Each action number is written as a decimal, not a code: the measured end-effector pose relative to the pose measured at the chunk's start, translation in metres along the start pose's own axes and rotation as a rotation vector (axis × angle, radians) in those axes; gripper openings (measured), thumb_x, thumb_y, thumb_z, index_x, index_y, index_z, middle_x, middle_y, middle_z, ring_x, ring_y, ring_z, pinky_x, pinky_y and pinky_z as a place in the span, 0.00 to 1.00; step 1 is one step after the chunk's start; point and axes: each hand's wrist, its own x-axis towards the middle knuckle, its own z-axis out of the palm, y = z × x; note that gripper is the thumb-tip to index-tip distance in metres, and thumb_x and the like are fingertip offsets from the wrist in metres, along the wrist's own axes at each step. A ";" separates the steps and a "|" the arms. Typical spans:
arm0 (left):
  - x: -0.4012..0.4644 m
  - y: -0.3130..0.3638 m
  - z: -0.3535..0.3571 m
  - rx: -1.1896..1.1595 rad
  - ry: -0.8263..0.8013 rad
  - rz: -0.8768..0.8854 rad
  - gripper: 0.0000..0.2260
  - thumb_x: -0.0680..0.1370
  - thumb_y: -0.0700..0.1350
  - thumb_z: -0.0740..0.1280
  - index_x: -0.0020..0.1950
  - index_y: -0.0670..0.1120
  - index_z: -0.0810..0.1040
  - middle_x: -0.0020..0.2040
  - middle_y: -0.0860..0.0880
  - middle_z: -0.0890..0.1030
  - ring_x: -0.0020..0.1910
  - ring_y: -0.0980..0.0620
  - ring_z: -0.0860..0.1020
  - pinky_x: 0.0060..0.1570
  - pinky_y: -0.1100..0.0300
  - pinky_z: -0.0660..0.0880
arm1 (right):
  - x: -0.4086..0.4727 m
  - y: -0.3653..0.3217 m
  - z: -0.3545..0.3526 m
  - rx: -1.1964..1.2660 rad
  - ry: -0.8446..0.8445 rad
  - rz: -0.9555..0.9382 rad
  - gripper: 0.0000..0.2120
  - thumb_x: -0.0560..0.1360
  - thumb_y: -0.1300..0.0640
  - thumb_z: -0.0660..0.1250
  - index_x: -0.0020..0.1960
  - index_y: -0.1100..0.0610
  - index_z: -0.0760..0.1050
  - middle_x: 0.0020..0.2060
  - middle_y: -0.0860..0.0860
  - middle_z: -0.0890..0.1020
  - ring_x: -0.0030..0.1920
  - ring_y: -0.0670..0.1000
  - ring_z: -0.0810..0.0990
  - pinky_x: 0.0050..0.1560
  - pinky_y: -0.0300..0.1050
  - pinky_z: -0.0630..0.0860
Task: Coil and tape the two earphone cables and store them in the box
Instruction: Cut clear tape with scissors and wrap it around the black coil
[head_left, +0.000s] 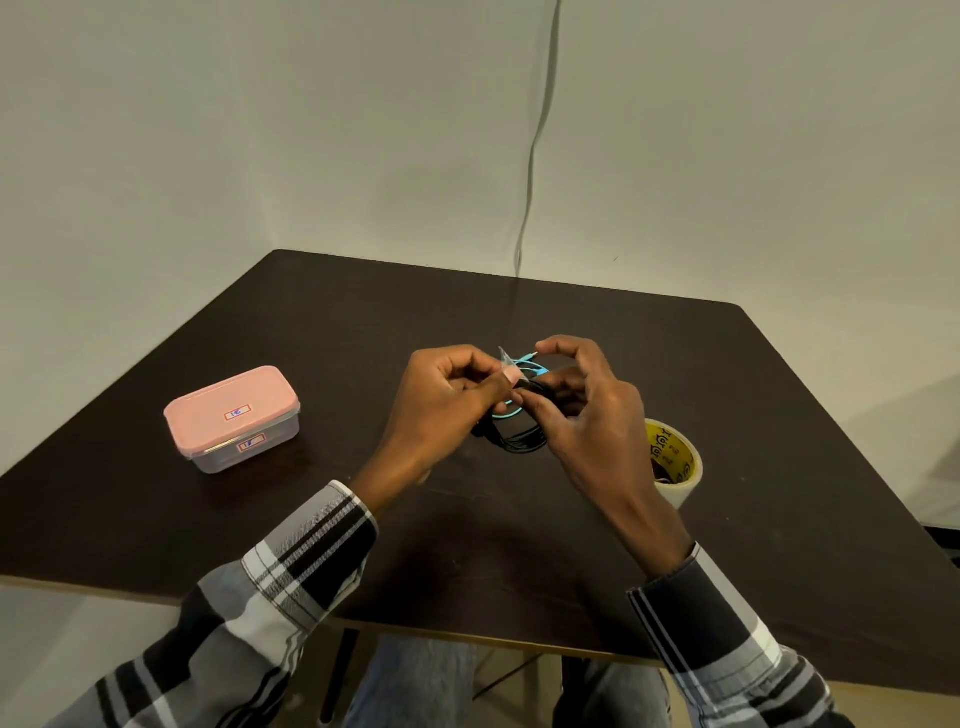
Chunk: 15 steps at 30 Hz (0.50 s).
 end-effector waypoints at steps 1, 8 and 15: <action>0.000 0.000 0.000 -0.007 0.000 -0.005 0.05 0.75 0.41 0.72 0.44 0.39 0.83 0.37 0.43 0.85 0.34 0.52 0.83 0.38 0.57 0.80 | -0.001 0.001 0.000 -0.023 0.016 -0.026 0.23 0.72 0.59 0.76 0.65 0.56 0.72 0.45 0.50 0.86 0.45 0.46 0.86 0.45 0.45 0.84; 0.001 0.004 0.000 -0.103 0.016 -0.016 0.07 0.73 0.39 0.74 0.47 0.37 0.81 0.39 0.38 0.84 0.34 0.50 0.83 0.39 0.60 0.80 | -0.003 0.007 0.002 -0.140 0.132 -0.226 0.19 0.73 0.61 0.75 0.60 0.55 0.72 0.45 0.54 0.86 0.42 0.51 0.86 0.37 0.49 0.84; 0.000 0.004 0.001 -0.026 0.015 0.112 0.07 0.75 0.39 0.73 0.48 0.40 0.77 0.36 0.43 0.83 0.34 0.50 0.83 0.37 0.60 0.80 | -0.004 0.014 0.000 -0.179 0.180 -0.413 0.12 0.75 0.63 0.73 0.58 0.58 0.83 0.46 0.54 0.87 0.44 0.49 0.85 0.39 0.43 0.82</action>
